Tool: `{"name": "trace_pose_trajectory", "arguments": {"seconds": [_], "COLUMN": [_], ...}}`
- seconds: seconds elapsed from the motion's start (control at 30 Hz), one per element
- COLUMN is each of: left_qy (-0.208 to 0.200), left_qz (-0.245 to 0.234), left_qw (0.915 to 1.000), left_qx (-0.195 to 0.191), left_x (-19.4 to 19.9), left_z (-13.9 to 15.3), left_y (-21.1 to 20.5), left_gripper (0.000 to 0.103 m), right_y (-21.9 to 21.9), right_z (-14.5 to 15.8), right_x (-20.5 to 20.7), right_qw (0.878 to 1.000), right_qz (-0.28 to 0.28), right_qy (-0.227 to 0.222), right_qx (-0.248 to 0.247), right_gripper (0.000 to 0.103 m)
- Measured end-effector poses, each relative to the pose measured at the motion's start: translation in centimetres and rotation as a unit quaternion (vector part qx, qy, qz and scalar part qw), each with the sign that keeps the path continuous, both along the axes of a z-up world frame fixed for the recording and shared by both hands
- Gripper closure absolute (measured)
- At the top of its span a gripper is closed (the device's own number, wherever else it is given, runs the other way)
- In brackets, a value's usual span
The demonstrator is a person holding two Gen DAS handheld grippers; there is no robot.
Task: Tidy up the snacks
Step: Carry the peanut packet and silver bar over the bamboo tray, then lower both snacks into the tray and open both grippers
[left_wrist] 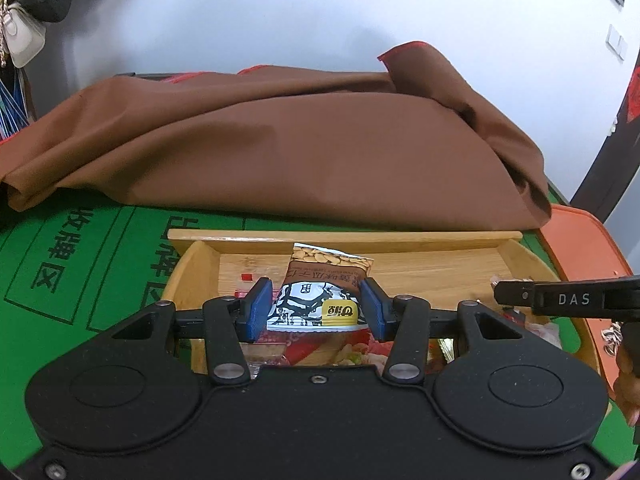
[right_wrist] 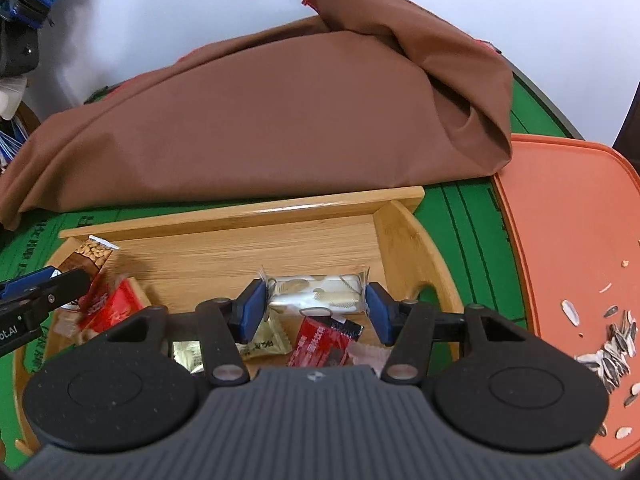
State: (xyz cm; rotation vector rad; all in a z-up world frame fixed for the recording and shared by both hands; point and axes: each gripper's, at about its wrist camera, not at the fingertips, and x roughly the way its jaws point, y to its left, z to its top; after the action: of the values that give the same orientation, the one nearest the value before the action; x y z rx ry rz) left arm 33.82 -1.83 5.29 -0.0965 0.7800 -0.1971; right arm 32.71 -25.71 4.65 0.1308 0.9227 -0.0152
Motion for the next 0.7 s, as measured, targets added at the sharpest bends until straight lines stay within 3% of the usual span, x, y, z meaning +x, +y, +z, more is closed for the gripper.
{"name": "trace_pose_trajectory", "arguments": {"seconds": [0.7], "left_qy": [0.008], "left_qz": [0.015], "left_qw": [0.9998], "left_qx": [0.013], "left_x": [0.5], "left_z": [-1.3], "left_y": [-0.5], "left_gripper": [0.057], "right_y": [1.3], "right_z": [-1.6], "right_x": [0.5], "right_qw": [1.0], "right_qz": [0.013], "right_qy": [0.007], "right_qx": [-0.011], "right_gripper": [0.043]}}
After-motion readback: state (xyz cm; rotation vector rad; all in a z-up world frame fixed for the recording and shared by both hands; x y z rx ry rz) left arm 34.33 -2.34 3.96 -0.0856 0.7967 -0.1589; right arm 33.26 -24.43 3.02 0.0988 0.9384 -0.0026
